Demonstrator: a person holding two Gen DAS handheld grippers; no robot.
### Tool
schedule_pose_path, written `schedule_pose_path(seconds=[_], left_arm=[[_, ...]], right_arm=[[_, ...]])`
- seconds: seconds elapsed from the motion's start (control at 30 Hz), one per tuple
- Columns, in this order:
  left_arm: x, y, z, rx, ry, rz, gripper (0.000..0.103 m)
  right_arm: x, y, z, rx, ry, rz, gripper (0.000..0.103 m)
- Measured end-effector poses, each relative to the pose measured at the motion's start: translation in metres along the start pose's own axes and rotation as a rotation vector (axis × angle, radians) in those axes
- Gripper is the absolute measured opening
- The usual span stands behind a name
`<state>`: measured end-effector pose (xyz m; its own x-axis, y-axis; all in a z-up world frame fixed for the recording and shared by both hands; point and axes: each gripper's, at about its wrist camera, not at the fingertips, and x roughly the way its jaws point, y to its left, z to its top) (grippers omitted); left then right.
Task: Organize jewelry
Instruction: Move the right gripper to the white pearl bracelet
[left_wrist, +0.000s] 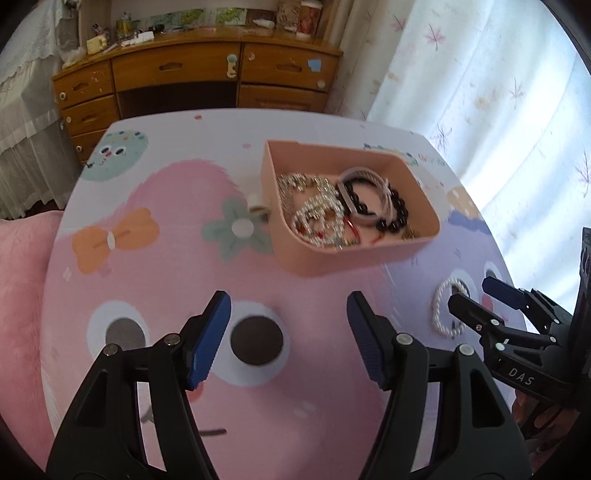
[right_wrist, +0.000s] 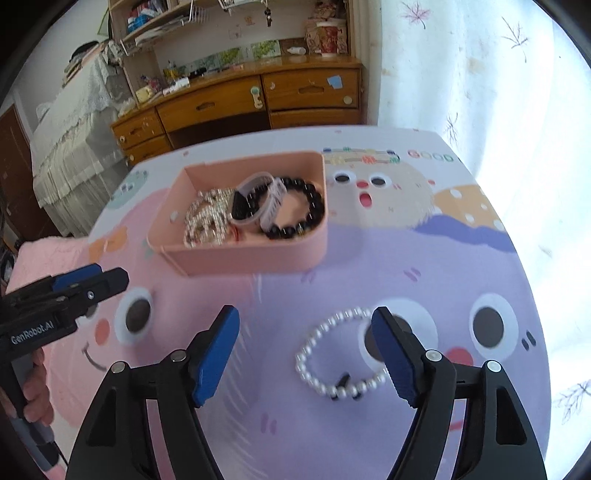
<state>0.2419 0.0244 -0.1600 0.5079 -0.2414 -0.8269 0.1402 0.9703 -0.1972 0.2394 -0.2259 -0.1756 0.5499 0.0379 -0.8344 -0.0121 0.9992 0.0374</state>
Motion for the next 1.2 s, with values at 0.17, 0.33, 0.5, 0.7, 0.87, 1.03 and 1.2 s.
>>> schedule_pose_path(seconds=[0.17, 0.33, 0.5, 0.7, 0.87, 1.03, 1.2], left_arm=[[0.003, -0.023, -0.009, 0.017, 0.049, -0.028, 0.063], [0.011, -0.051, -0.009, 0.046, 0.076, -0.047, 0.063], [0.024, -0.079, -0.006, 0.062, 0.099, -0.06, 0.063], [0.04, -0.115, -0.004, 0.113, 0.118, -0.075, 0.063], [0.054, -0.146, -0.004, 0.164, 0.133, -0.071, 0.061], [0.061, -0.166, -0.003, 0.18, 0.131, -0.054, 0.059], [0.059, -0.163, 0.001, 0.145, 0.119, -0.016, 0.059]], right_arm=[[0.0, -0.006, -0.023, -0.077, 0.051, -0.042, 0.081], [0.002, -0.012, -0.034, -0.178, 0.077, -0.081, 0.082], [0.009, -0.021, -0.036, -0.281, 0.077, -0.113, 0.082], [0.016, -0.034, -0.037, -0.399, 0.061, -0.111, 0.082], [0.021, -0.046, -0.038, -0.449, 0.062, -0.044, 0.082], [0.023, -0.062, -0.03, -0.369, 0.064, 0.07, 0.082], [0.029, -0.067, -0.023, -0.328, 0.063, 0.129, 0.075]])
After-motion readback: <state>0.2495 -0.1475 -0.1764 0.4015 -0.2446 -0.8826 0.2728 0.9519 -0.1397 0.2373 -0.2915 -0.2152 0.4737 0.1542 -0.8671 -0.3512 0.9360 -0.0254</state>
